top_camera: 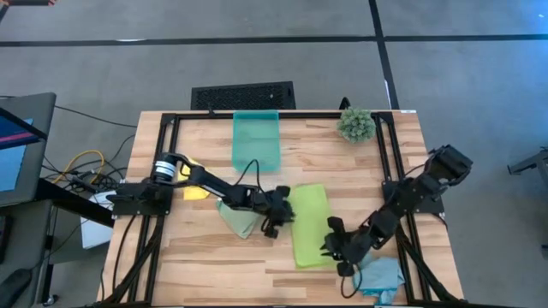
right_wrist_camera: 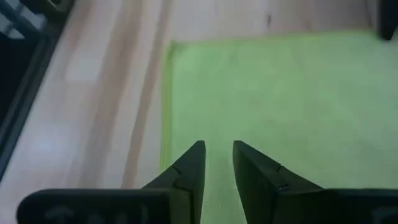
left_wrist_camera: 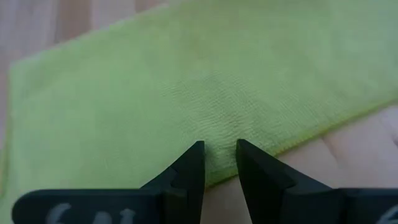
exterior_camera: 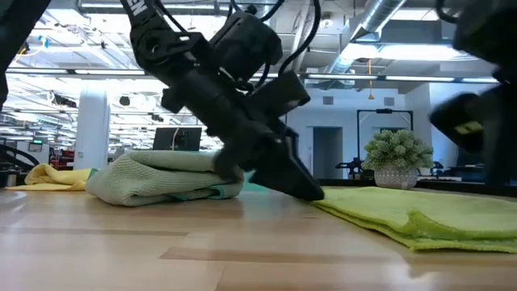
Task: Fold microfiber towels
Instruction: Fold the light green microfiber cloth
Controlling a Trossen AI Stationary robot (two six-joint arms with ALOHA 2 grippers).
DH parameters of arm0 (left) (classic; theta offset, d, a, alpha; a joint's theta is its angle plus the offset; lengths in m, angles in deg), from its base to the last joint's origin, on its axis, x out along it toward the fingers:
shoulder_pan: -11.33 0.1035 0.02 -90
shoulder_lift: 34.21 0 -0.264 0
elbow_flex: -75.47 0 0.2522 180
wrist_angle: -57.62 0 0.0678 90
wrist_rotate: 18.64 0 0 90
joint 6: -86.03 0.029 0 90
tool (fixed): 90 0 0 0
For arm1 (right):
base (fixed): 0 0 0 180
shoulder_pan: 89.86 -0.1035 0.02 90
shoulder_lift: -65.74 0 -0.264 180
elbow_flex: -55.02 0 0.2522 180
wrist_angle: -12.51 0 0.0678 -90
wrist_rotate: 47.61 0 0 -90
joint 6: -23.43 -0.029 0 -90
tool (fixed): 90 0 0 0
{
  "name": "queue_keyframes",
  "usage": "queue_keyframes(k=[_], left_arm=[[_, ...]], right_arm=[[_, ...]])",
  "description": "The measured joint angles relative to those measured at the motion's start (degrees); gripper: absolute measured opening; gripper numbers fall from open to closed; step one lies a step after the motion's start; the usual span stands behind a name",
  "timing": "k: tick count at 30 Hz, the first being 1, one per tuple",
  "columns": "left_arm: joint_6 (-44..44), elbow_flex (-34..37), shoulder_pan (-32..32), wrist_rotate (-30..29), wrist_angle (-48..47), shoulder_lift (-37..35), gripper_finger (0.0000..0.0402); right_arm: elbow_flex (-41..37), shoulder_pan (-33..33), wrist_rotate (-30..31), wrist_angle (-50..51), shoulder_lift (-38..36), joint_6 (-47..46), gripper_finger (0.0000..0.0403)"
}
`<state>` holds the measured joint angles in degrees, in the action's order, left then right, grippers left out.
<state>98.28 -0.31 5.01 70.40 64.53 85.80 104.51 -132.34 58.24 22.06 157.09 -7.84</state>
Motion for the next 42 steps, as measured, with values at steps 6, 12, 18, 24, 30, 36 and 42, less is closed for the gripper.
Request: queue_keyframes(k=[6, 12, 18, 24, 30, 36, 42], left_arm=[[-4.3, 0.0, 1.4, -21.6, -0.5, 0.7, 0.0086], [-2.9, 0.2, 1.1, -22.8, -6.3, -3.7, 0.0086], [-2.3, 0.2, -1.5, -16.9, -10.7, -6.2, 0.0086], [6.6, 0.2, -5.6, -4.6, -6.7, -6.4, 0.0086], [10.7, 0.2, -8.9, -4.0, -3.4, -5.2, 0.0088], [8.2, -1.5, -8.8, -5.6, -1.3, -3.6, 0.0116], [4.0, -2.8, -8.1, -10.2, -5.4, -4.3, 0.0140]], right_arm=[[0.1, -1.1, 4.8, -0.9, 4.4, -1.3, 0.0112], [0.2, 3.6, 7.0, 4.2, 3.6, 0.6, 0.0119], [0.1, 3.9, 5.5, 14.8, -3.6, 1.1, 0.0117], [0.1, 2.9, 5.1, 14.9, -8.0, -2.1, 0.0119], [0.1, 0.5, 5.3, 14.3, -5.2, 2.5, 0.0119], [0.1, 3.3, 8.0, 6.6, 0.0, 8.3, 0.0121], [1.6, 7.6, 5.0, 0.7, 3.0, 13.7, 0.0153]])
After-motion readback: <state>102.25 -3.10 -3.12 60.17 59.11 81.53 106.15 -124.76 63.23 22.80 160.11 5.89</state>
